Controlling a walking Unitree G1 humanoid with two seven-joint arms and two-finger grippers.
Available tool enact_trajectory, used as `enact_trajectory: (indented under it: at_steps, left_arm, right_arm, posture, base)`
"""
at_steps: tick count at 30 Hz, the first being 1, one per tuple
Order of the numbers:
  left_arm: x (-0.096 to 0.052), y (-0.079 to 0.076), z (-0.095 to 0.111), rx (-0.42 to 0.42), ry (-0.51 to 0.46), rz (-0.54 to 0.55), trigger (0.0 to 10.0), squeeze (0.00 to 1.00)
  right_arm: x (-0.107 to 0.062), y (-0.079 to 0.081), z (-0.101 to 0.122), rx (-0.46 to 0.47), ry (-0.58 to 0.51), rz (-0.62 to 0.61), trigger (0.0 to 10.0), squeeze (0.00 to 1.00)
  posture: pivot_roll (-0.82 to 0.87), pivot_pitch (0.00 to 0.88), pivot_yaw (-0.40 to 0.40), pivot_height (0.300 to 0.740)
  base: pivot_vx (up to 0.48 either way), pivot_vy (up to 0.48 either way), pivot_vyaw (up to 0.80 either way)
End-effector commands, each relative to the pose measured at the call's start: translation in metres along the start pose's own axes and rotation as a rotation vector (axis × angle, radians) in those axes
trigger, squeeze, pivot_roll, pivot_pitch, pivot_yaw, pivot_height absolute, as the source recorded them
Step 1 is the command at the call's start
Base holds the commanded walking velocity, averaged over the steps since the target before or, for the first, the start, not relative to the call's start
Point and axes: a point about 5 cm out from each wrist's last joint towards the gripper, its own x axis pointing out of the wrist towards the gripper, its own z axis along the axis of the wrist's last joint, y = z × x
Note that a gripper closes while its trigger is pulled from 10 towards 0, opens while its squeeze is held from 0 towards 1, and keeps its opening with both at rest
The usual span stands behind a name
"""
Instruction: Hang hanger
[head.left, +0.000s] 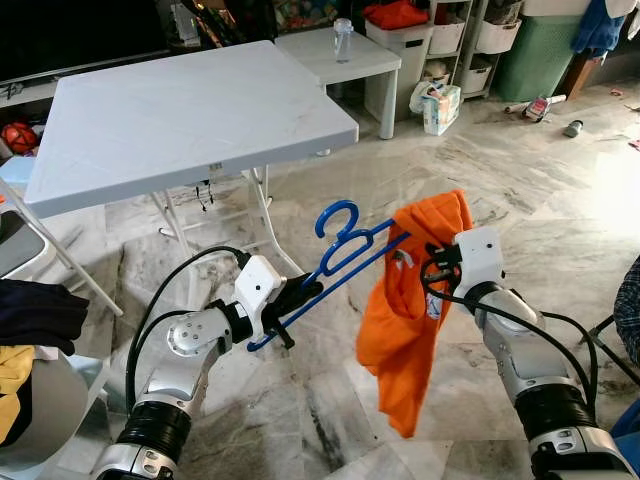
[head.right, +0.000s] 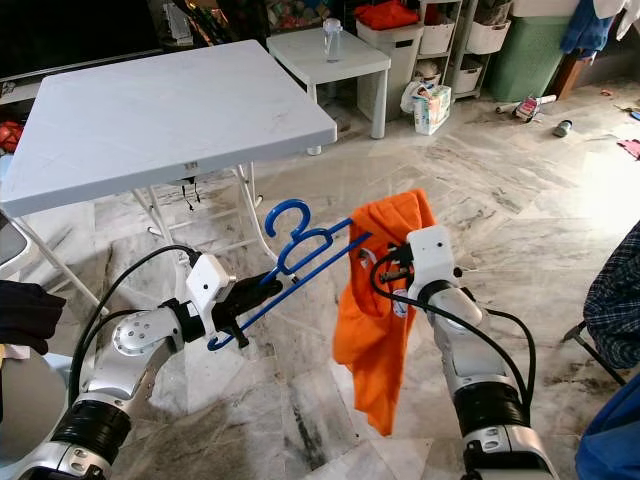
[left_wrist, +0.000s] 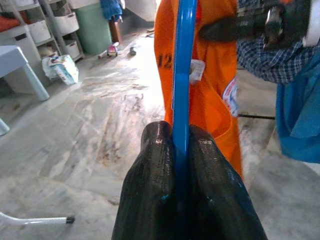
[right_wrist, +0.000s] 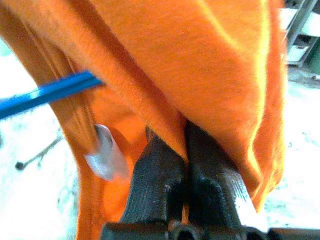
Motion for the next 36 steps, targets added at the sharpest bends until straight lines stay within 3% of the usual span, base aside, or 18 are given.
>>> enact_trajectory:
  at_steps: [1, 5, 10, 18, 22, 23, 24, 25, 26, 27, 29, 31, 36]
  left_arm:
    - [-0.005, 0.004, -0.003, 0.024, 0.029, 0.03, 0.0, 0.0]
    - [-0.013, 0.0, -0.01, 0.019, 0.069, 0.019, 0.0, 0.0]
    - [-0.034, -0.019, -0.018, 0.027, 0.103, -0.082, 0.0, 0.0]
    - [-0.051, -0.038, -0.018, 0.006, 0.104, -0.123, 0.0, 0.0]
    - [-0.056, -0.038, -0.014, -0.024, 0.062, -0.006, 0.0, 0.0]
    - [-0.058, -0.032, -0.011, -0.033, 0.028, 0.153, 0.0, 0.0]
    - [-0.06, -0.028, -0.01, -0.049, 0.014, 0.24, 0.0, 0.0]
    - [-0.06, -0.027, -0.009, -0.052, 0.003, 0.294, 3.0, 0.0]
    - [-0.06, -0.027, -0.009, -0.052, 0.003, 0.294, 3.0, 0.0]
    - [-0.062, -0.024, -0.006, -0.069, -0.011, 0.389, 9.8, 0.0]
    - [-0.063, -0.02, -0.003, -0.102, -0.035, 0.52, 10.0, 0.0]
    - [-0.063, -0.018, -0.003, -0.116, -0.029, 0.565, 10.0, 0.0]
    - [-0.06, -0.014, 0.005, -0.078, -0.008, 0.674, 10.0, 0.0]
  right_arm:
    - [0.003, -0.007, 0.022, 0.014, -0.081, -0.046, 0.0, 0.0]
    - [0.007, -0.012, 0.04, 0.027, -0.148, -0.117, 0.0, 0.0]
    - [0.013, -0.031, 0.056, 0.104, -0.161, -0.325, 0.0, 0.0]
    - [0.016, -0.042, 0.044, 0.151, -0.071, -0.494, 0.0, 0.0]
    - [0.01, -0.053, 0.027, 0.136, 0.018, -0.583, 0.0, 0.0]
    - [0.005, -0.056, 0.021, 0.106, 0.04, -0.602, 0.0, 0.0]
    - [0.003, -0.058, 0.018, 0.094, 0.046, -0.608, 0.0, 0.0]
    - [0.001, -0.057, 0.016, 0.099, 0.045, -0.598, 0.0, 0.0]
    - [0.001, -0.057, 0.016, 0.099, 0.045, -0.598, 0.0, 0.0]
    - [-0.001, -0.056, 0.013, 0.092, 0.045, -0.579, 0.0, 0.0]
    - [-0.004, -0.052, 0.008, 0.088, 0.035, -0.536, 0.0, 0.0]
    - [-0.006, -0.05, 0.007, 0.076, 0.029, -0.514, 0.0, 0.0]
    - [-0.014, -0.021, 0.011, 0.057, -0.085, -0.257, 0.0, 0.0]
  posture:
    - [-0.08, 0.0, 0.033, 0.74]
    - [-0.08, 0.0, 0.036, 0.74]
    - [-0.07, 0.0, 0.035, 0.74]
    - [-0.05, 0.0, 0.016, 0.74]
    - [-0.04, 0.0, 0.004, 0.74]
    - [-0.03, 0.0, 0.003, 0.74]
    - [-0.03, 0.0, 0.003, 0.74]
    - [-0.04, 0.0, 0.001, 0.74]
    - [-0.04, 0.0, 0.001, 0.74]
    - [-0.04, 0.0, -0.001, 0.74]
    - [-0.04, 0.0, -0.002, 0.74]
    - [-0.04, 0.0, -0.005, 0.74]
    - [-0.04, 0.0, -0.001, 0.74]
  base:
    - [0.0, 0.0, 0.0]
    - [0.0, 0.0, 0.0]
    - [0.0, 0.0, 0.0]
    - [0.0, 0.0, 0.0]
    - [0.0, 0.0, 0.0]
    - [0.0, 0.0, 0.0]
    - [0.0, 0.0, 0.0]
    - [0.0, 0.0, 0.0]
    - [0.0, 0.0, 0.0]
    - [0.0, 0.0, 0.0]
    - [0.0, 0.0, 0.0]
    - [0.0, 0.0, 0.0]
    - [0.0, 0.0, 0.0]
